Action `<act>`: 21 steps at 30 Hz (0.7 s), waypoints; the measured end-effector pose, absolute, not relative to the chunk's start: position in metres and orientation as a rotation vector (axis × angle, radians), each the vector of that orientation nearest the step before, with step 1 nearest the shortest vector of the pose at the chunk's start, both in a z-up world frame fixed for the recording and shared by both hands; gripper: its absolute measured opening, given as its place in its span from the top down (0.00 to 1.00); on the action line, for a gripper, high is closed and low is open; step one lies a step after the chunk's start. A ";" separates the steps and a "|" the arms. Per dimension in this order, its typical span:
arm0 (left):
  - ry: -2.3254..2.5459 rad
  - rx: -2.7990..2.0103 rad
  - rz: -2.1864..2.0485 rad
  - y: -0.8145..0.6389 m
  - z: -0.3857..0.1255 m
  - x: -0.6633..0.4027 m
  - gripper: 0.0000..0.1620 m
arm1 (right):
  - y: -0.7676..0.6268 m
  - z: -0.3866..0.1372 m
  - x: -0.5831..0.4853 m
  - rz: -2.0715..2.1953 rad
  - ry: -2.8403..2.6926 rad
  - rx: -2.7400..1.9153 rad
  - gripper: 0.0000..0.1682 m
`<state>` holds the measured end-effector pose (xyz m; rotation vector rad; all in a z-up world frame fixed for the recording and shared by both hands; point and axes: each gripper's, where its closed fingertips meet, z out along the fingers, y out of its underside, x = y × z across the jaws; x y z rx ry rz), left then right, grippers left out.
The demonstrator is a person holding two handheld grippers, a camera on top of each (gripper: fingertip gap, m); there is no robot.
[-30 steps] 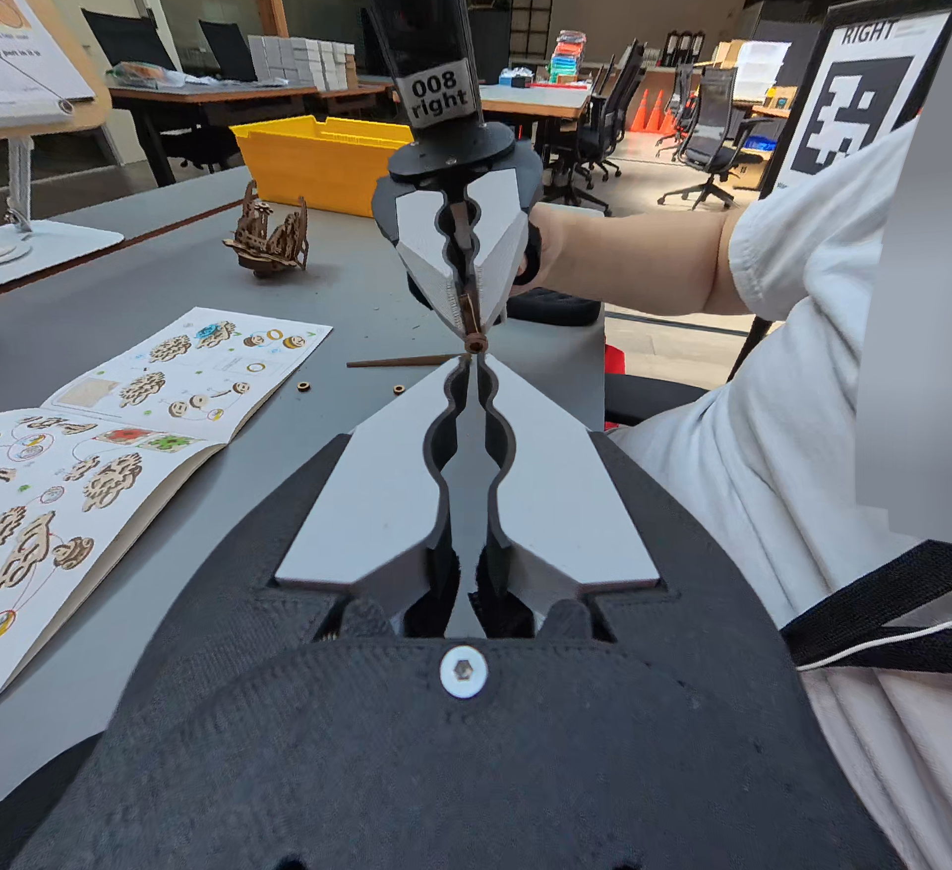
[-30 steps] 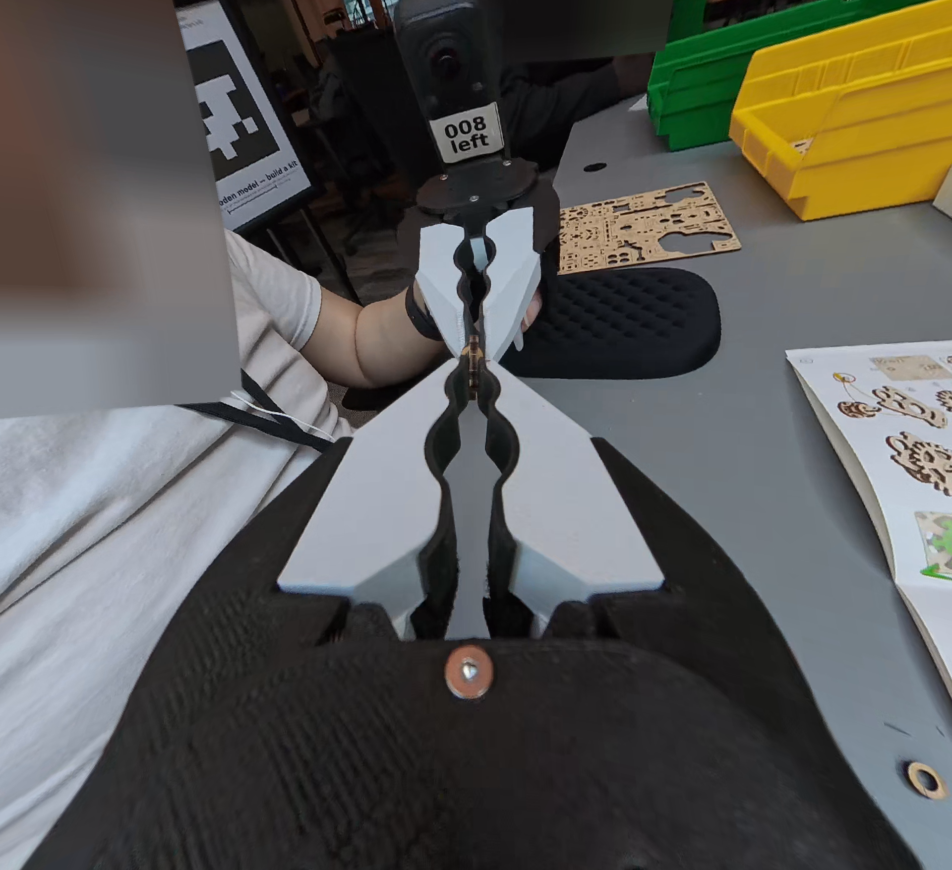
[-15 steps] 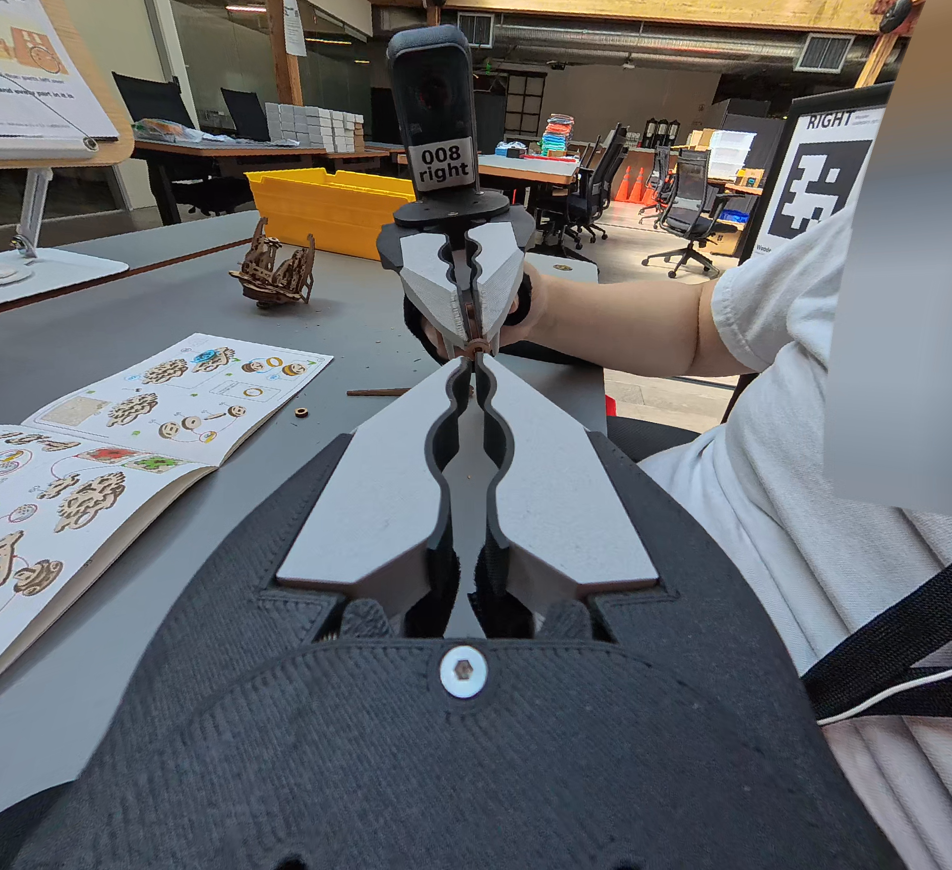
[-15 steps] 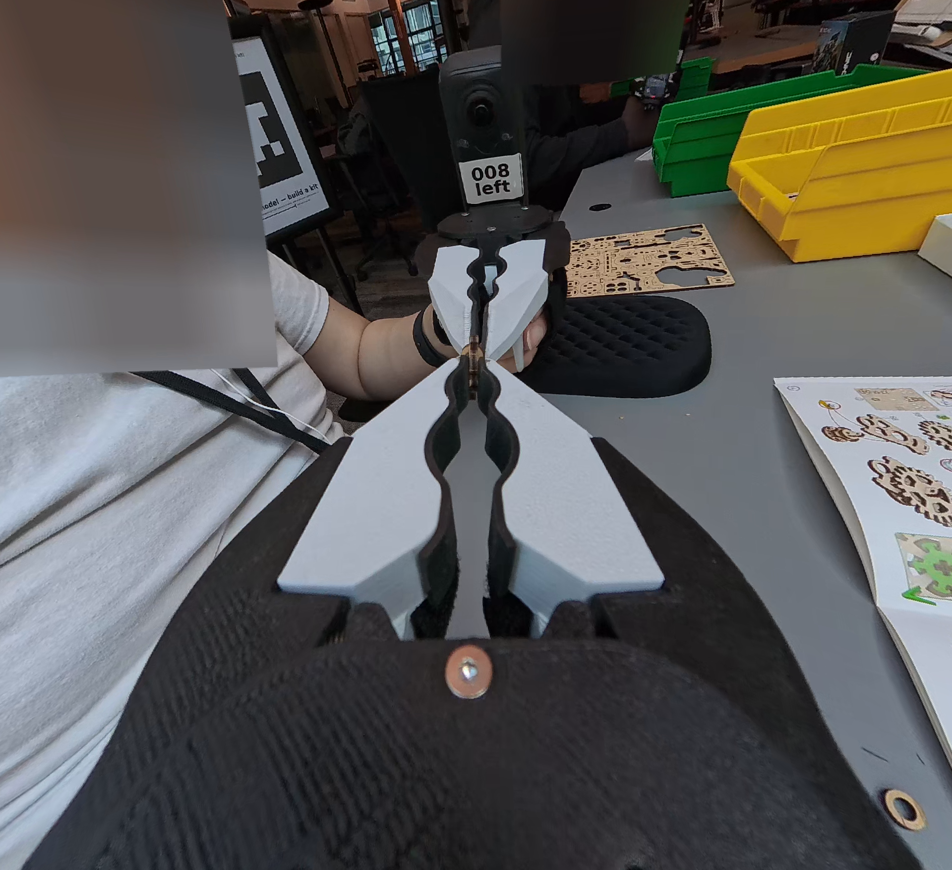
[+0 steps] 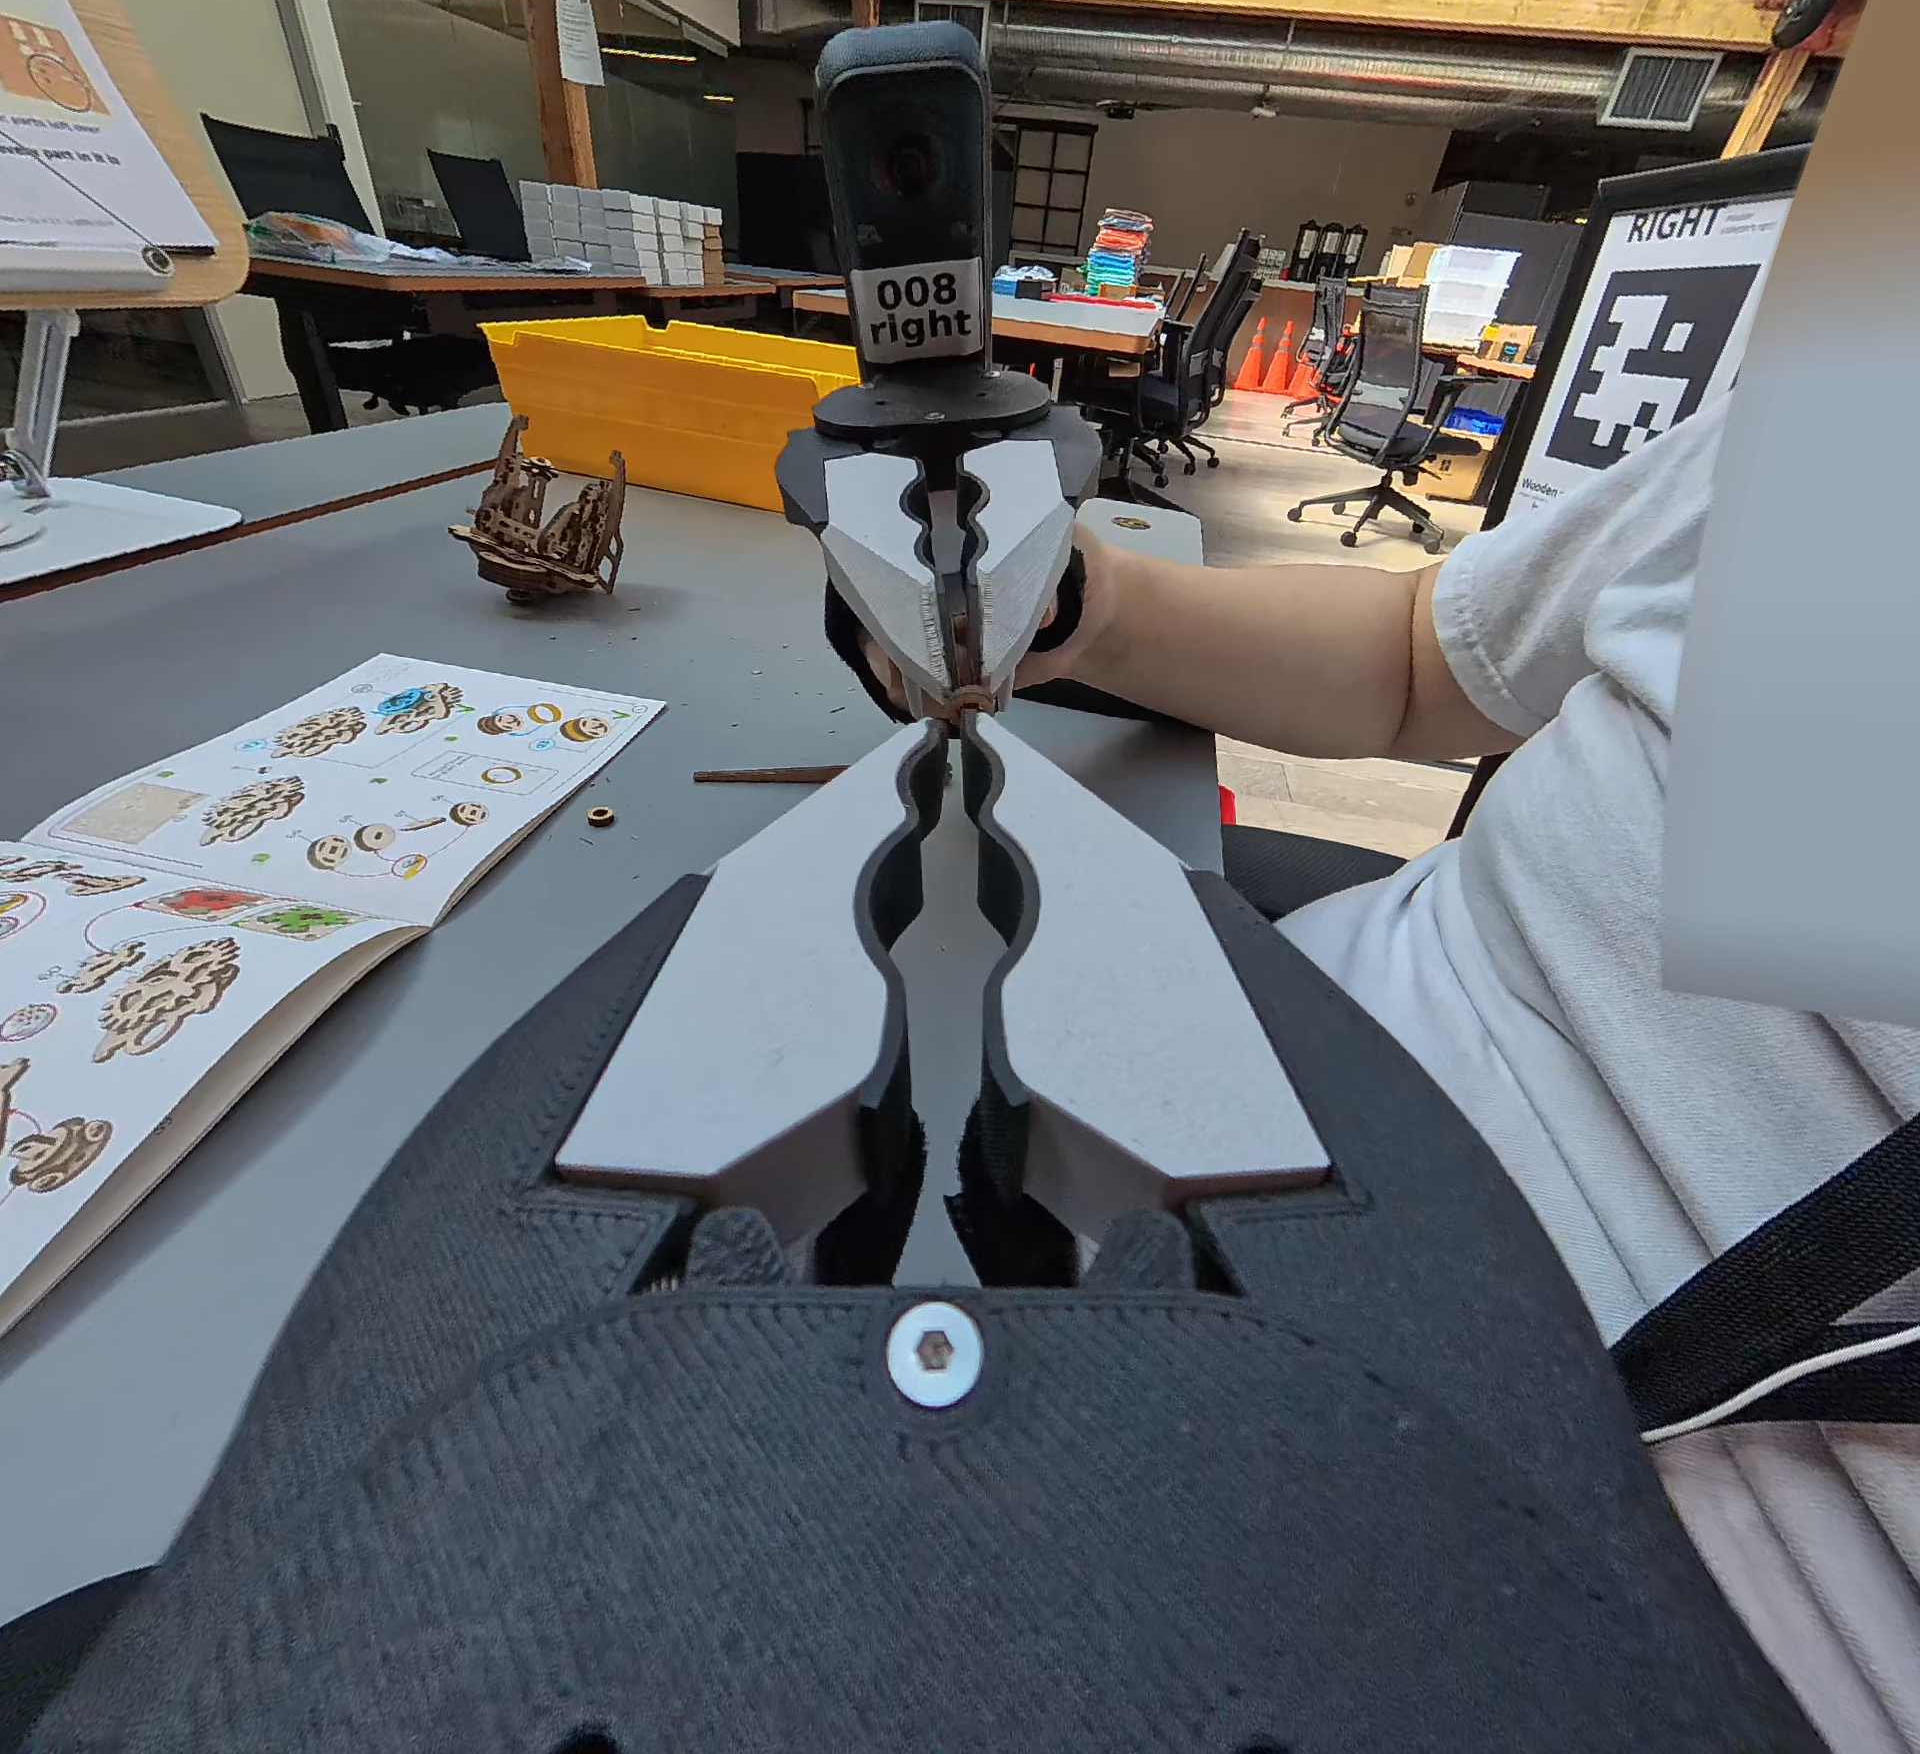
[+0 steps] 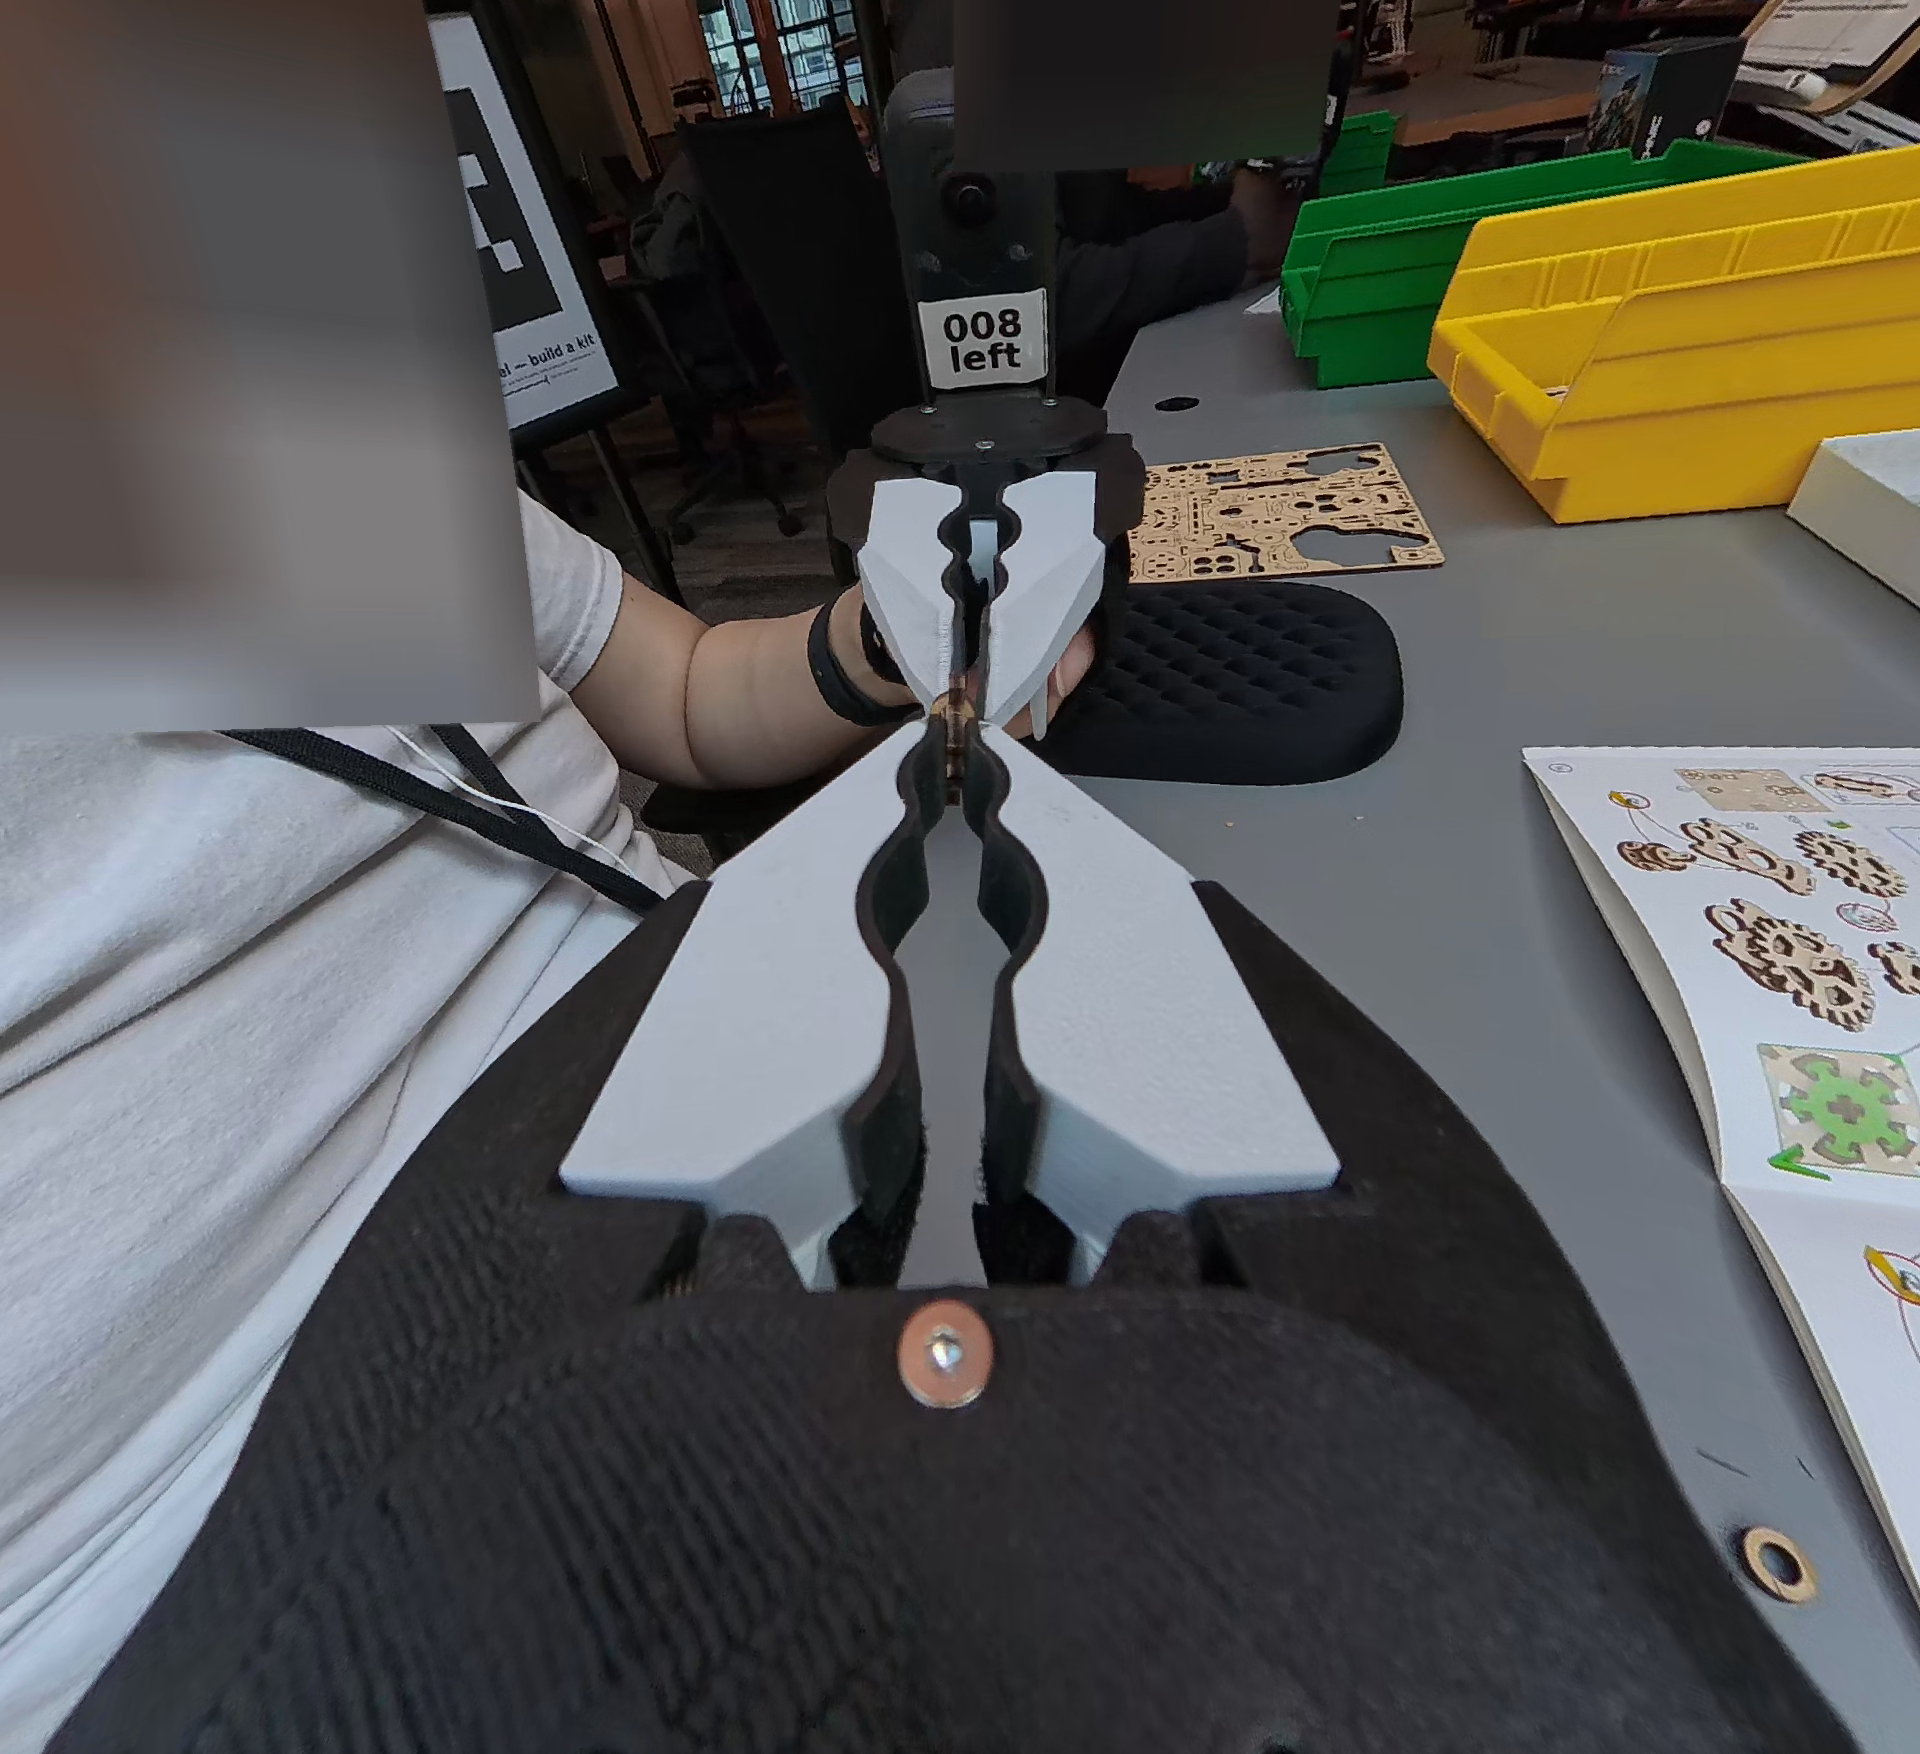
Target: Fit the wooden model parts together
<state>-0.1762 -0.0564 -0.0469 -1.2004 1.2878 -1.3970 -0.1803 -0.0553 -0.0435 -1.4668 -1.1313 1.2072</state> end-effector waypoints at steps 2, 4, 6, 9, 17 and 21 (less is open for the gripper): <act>1.289 -1.192 -1.400 -0.057 -0.046 -0.176 1.00 | -0.055 -0.042 -0.180 1.204 -1.124 -1.461 1.00; 1.287 -1.188 -1.410 -0.058 -0.046 -0.177 1.00 | -0.055 -0.042 -0.180 1.204 -1.123 -1.458 1.00; 1.282 -1.187 -1.432 -0.058 -0.044 -0.177 1.00 | -0.055 -0.042 -0.180 1.196 -1.124 -1.458 1.00; 1.277 -1.185 -1.437 -0.058 -0.044 -0.178 0.99 | -0.054 -0.043 -0.181 1.184 -1.125 -1.465 1.00; 1.262 -1.180 -1.444 -0.057 -0.043 -0.178 1.00 | -0.053 -0.042 -0.181 1.164 -1.107 -1.455 1.00; 1.264 -1.192 -1.442 -0.056 -0.045 -0.177 1.00 | -0.052 -0.044 -0.181 1.153 -1.104 -1.461 1.00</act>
